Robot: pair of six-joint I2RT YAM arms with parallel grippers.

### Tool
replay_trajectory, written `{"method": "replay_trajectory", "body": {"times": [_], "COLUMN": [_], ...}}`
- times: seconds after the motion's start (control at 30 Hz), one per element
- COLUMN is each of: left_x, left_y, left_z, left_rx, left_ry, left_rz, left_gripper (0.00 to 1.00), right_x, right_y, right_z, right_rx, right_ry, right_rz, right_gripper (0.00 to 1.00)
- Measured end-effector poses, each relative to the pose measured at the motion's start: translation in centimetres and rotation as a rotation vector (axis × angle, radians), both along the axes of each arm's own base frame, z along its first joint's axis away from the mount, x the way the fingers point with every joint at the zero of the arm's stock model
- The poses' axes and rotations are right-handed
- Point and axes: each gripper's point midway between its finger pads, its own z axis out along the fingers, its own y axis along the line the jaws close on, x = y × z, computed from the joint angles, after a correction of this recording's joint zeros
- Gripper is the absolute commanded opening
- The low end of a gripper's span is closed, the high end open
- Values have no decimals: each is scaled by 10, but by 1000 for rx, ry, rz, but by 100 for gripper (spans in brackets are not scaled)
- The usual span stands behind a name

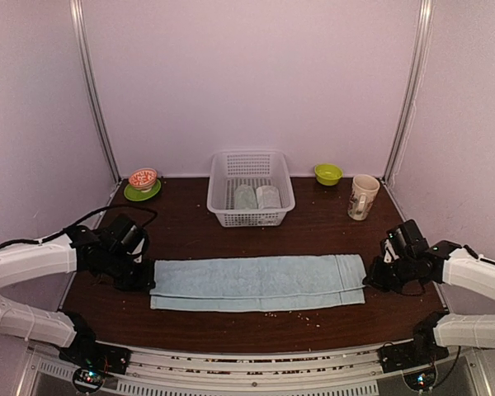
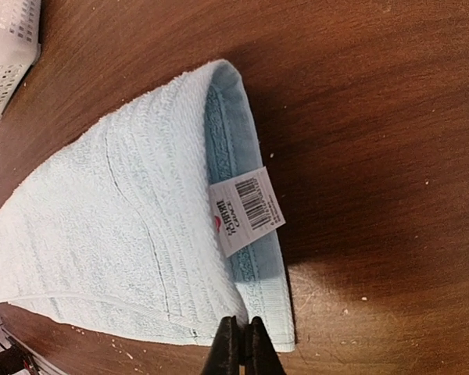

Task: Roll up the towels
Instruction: Put down the towel at the center of the board.

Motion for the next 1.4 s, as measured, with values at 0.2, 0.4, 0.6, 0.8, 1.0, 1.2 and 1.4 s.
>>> {"method": "replay_trajectory", "body": {"times": [0.2,0.4,0.6,0.8,1.0,1.2,1.4], "left_x": [0,1,-1,0,2,10,15], "left_y": [6,7,10,12,23,30,19], "left_z": [9,10,10,9,9,19,30], "left_rx": [22,32,43,49,70,38,-7], "left_ry": [-19,-22,-16,-18,-15,-51,-57], "left_rz": [1,-3,-7,-5,19,52,8], "left_gripper": [0,0,0,0,0,0,0], "right_x": [-5,-13,-32,-47,-53,-38,-28], "right_y": [3,15,28,26,18,11,16], "right_z": [10,9,-4,-12,-8,5,12], "right_rx": [32,91,129,106,87,93,123], "right_ry": [-20,20,100,146,139,78,83], "right_rz": [13,66,159,209,186,119,103], "right_gripper": [0,0,0,0,0,0,0]}}
